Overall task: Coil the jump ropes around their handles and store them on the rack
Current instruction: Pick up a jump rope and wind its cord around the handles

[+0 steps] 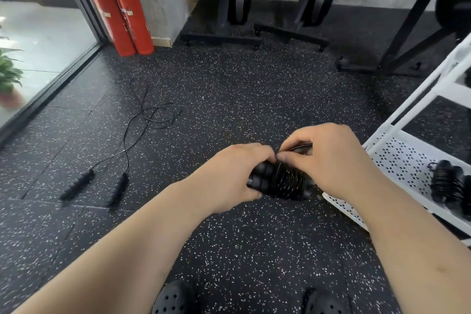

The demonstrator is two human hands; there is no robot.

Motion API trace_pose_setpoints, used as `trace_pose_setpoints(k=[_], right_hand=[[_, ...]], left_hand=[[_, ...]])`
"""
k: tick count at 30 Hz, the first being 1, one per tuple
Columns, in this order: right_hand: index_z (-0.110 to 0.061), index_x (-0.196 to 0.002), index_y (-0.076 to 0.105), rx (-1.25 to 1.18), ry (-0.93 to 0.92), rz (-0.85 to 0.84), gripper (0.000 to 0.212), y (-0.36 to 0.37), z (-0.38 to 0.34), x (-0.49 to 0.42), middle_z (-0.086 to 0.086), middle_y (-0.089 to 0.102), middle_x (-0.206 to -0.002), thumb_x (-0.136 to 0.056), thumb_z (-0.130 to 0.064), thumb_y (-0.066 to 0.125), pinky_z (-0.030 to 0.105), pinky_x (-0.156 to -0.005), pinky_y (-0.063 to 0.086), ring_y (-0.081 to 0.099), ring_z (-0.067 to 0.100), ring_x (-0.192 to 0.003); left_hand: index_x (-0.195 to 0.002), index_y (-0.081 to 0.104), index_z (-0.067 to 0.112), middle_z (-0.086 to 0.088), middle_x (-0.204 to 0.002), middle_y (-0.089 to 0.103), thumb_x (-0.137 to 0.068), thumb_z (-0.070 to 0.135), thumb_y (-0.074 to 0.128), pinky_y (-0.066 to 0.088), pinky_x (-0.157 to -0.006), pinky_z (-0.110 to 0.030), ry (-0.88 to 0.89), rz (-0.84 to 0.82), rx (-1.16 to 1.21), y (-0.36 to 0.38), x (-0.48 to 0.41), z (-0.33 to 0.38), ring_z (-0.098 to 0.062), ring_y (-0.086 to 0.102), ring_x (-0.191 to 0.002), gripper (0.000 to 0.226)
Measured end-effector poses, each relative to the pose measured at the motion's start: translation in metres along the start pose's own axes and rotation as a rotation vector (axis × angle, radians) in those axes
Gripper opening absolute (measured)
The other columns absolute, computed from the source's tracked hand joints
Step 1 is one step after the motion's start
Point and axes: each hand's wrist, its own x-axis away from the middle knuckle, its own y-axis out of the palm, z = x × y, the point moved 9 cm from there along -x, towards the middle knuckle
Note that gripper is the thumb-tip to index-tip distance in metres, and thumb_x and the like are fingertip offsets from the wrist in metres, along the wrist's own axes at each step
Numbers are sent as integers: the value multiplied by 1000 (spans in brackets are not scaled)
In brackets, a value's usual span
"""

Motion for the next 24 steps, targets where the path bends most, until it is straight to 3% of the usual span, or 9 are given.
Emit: trace_pose_setpoints(k=[2,7,11,17,22,24], right_hand=[[-35,-78,79,-91,61,-23,15,0,10,-2,-29,71,-69,-77,-38,94,18,-69,48,67,-9,-68],[-32,-78,80,-229,127,-36,18,-5,23,-1,-20,77,-80,-74,-37,97,38,-86,61,74,-2,-79],[-30,-77,80,-235,135,10,19,-13,24,0,-20,77,-77,-74,-38,97,39,-84,62,73,-1,-75],[-30,-78,76,-252,130,20,27,-7,17,0,-19,77,-78,-69,-40,99,30,-78,57,72,-1,-74],[-22,-87,77,-563,206,-16,19,4,27,0,-5,80,-85,-80,-28,93,36,-81,60,77,10,-78],[-21,-91,76,-685,259,-61,14,12,29,0,-2,80,-85,-86,-27,88,36,-78,56,74,11,-75]], left_hand=[[-116,53,47,25,-108,59,-77,23,93,47,-87,-22,9,-40,27,3,2,2,1,57,-100,60],[-122,57,48,23,-110,68,-76,23,95,55,-90,-27,-30,-60,184,-4,6,0,2,64,-103,64],[-119,58,48,22,-105,66,-75,27,96,54,-83,-26,-54,-29,157,-14,6,-4,1,62,-96,61],[-123,58,48,25,-112,67,-75,29,96,54,-96,-30,-6,-108,156,-9,9,8,5,62,-106,64],[-122,63,43,29,-113,71,-75,20,98,50,-93,-14,-33,-98,394,-21,14,7,7,67,-107,63],[-125,65,41,23,-116,73,-75,19,97,53,-99,-21,-31,-69,465,-27,16,8,1,69,-111,63]])
